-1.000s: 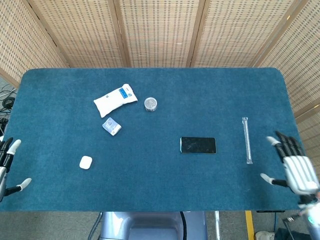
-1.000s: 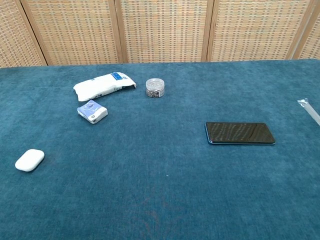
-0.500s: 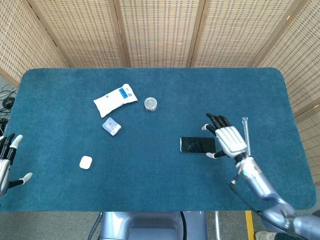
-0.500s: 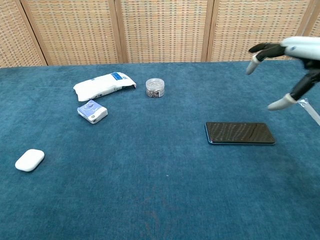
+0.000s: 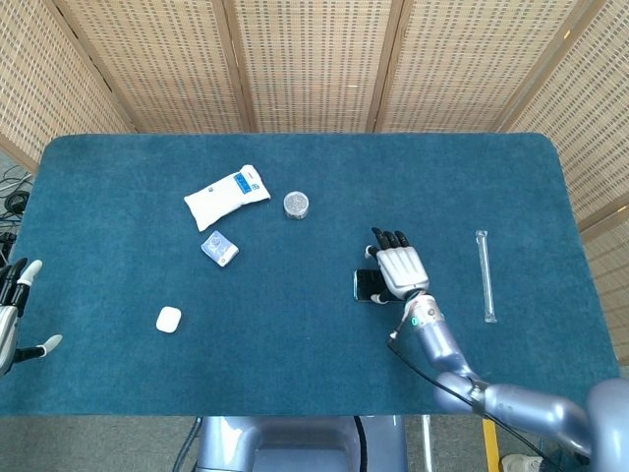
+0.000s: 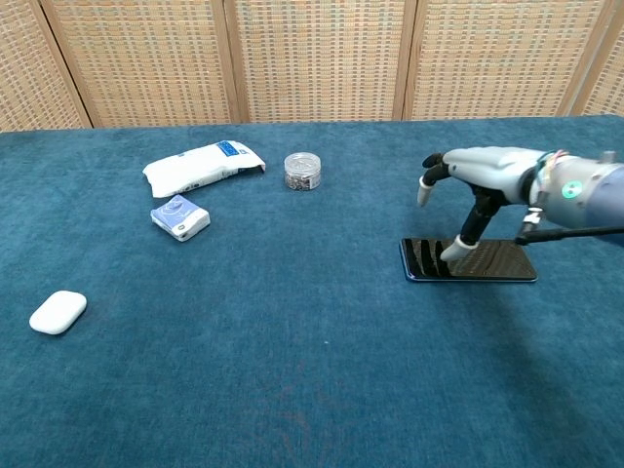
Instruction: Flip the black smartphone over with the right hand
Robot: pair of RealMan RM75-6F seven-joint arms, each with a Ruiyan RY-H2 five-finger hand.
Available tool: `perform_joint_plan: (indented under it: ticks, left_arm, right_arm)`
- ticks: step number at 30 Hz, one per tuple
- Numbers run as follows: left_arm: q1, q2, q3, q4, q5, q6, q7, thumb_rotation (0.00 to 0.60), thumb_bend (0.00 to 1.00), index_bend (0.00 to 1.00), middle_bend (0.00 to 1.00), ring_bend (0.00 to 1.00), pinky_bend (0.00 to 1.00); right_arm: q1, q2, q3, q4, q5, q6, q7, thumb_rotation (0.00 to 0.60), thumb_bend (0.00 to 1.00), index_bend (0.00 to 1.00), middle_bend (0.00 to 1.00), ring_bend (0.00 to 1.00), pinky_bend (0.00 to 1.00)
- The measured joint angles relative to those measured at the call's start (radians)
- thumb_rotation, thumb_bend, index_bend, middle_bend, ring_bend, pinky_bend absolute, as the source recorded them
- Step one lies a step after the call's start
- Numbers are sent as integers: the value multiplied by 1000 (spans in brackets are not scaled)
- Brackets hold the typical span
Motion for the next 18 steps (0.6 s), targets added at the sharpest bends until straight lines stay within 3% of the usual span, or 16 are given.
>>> perform_joint_plan:
  ticks: [11,18]
  left_arm:
    - [-12,1,-4,7,-31,-25,-3,600,0,0,0,0,0]
    - [-17,-4,-6,12,-46,-32,5,600,0,0,0,0,0]
  right_arm:
    - [64,-73,-19,82,117,1,-66,600,105,290,0,0,0]
    - [66,-55,-19,55,147,-4,-59,600,105,290,0,0,0]
